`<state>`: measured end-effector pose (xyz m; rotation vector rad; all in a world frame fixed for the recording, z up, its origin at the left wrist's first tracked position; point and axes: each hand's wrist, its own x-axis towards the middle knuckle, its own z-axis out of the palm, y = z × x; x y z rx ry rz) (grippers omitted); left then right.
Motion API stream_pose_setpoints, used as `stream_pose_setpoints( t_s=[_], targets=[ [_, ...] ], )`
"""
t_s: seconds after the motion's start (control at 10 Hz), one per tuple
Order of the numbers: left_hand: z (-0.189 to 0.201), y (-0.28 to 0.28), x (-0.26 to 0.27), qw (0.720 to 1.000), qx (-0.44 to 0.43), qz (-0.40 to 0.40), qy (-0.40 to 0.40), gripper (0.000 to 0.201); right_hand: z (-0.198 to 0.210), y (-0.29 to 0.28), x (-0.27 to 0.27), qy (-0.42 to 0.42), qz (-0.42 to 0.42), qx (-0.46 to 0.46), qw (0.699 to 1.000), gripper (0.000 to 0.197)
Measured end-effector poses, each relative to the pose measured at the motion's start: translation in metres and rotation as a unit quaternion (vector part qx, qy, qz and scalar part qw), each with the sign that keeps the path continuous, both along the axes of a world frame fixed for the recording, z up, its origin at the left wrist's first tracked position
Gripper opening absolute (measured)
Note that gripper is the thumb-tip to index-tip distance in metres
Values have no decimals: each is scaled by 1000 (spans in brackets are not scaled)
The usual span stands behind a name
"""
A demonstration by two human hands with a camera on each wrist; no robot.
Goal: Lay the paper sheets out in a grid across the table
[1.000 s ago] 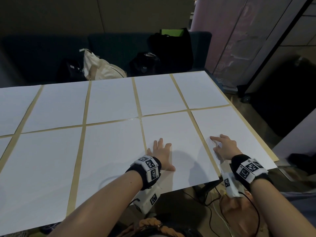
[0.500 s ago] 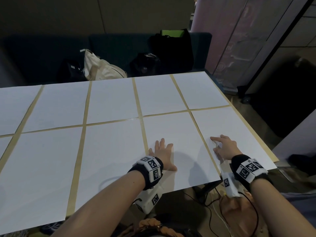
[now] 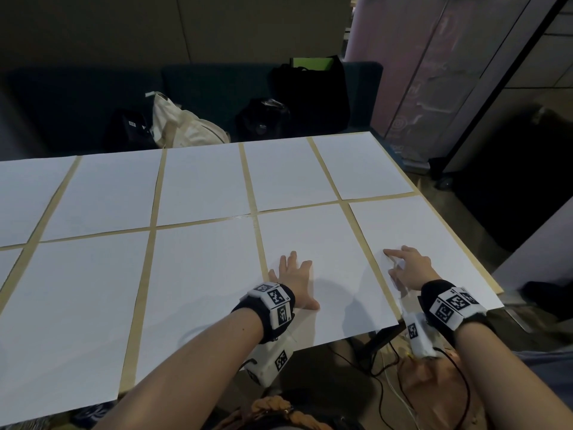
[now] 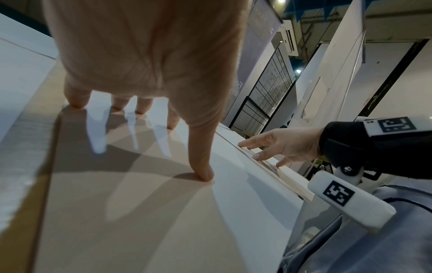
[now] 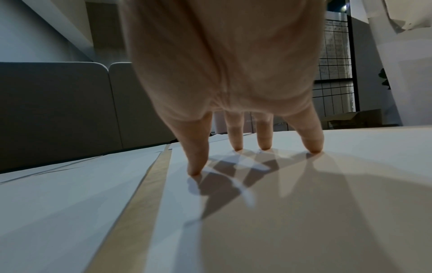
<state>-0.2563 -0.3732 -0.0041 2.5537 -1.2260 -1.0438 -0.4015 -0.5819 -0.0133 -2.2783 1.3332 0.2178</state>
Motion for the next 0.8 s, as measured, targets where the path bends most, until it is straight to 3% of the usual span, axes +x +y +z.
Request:
stream_pose_setpoints(
  t_s=[0.5,0.8],
  targets=[
    [-4,-1,2,1000,-18,4,-4,91,2,0,4,2,6,7,1000,47],
    [6,1,11,998,-47,44,-17,75,16,6,22,-9,27,1,1000,41]
  ],
)
